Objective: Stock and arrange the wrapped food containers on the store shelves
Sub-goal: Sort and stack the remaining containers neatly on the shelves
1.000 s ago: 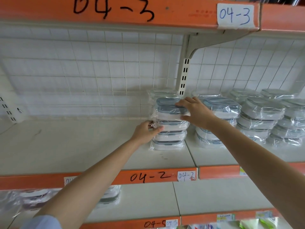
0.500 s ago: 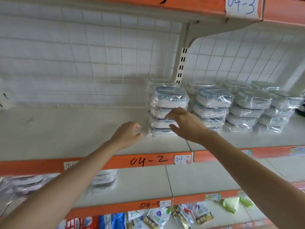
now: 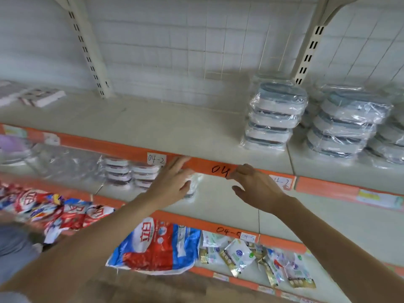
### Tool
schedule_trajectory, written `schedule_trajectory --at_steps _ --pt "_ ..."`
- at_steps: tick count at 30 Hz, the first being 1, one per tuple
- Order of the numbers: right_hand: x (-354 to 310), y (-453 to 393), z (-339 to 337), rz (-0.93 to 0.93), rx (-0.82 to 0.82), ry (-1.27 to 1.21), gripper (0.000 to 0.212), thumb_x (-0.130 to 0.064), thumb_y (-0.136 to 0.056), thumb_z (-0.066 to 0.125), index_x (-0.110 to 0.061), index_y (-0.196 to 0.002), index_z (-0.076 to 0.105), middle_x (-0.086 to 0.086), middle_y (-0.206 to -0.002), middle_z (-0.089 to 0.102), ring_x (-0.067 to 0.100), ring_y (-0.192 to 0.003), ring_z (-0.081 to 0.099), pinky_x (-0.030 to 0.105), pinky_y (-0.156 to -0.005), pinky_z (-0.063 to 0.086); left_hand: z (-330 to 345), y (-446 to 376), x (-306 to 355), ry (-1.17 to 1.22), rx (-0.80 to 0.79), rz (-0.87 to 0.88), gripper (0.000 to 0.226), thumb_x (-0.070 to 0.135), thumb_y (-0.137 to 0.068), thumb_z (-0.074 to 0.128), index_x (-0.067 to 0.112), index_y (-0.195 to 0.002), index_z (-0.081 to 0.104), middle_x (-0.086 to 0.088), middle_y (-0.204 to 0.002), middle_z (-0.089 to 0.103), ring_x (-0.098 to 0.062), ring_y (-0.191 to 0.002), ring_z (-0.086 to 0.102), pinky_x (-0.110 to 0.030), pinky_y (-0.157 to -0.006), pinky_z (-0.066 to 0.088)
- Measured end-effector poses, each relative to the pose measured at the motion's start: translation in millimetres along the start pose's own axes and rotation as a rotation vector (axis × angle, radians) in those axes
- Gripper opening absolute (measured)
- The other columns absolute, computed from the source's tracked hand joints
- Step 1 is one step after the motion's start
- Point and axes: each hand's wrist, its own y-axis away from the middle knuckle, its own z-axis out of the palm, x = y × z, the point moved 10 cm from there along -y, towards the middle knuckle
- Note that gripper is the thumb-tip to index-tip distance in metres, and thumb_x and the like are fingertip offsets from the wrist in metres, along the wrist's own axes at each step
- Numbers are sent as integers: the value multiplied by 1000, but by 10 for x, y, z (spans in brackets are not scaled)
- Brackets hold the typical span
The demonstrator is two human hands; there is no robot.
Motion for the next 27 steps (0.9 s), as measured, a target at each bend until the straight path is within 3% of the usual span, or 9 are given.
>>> schedule_trajectory --at_steps 5,10,17,21,27 --pt "-233 360 635 -23 -145 -123 41 -25 -96 46 -21 -137 45 -3 -131 48 13 -122 41 25 -94 38 408 607 300 -30 -129 15 33 1 -72 71 1 -105 67 -17 -115 62 -33 -100 63 -44 -84 52" --pt "-423 430 995 -39 -238 -149 47 -26 -96 47 -18 -141 38 -1 -137 44 16 -126 39 28 -100 37 664 933 148 -23 -250 -83 32 18 -90 52 11 -121 59 -1 -121 56 -16 -111 54 -28 -96 37" --pt "-663 -97 1442 -34 -274 -164 59 -34 -95 49 -12 -146 27 5 -143 36 21 -130 34 35 -106 35 746 996 -392 10 -228 -249 42 21 -93 51 10 -133 49 -2 -128 53 -15 -118 47 -29 -101 35" --pt "-713 -641 1865 -12 -226 -97 65 -37 -95 49 -10 -146 22 6 -147 28 24 -134 28 36 -106 34 1079 945 -859 31 -236 -336 45 23 -93 50 11 -136 44 -3 -131 51 -17 -122 45 -33 -103 35" --pt "-537 -1381 2373 93 -2 13 72 -35 -92 53 -10 -148 16 6 -155 14 22 -141 13 37 -111 21 1648 856 -1398 72 -160 -340 38 19 -91 51 8 -127 51 -7 -122 56 -23 -117 49 -37 -98 38"
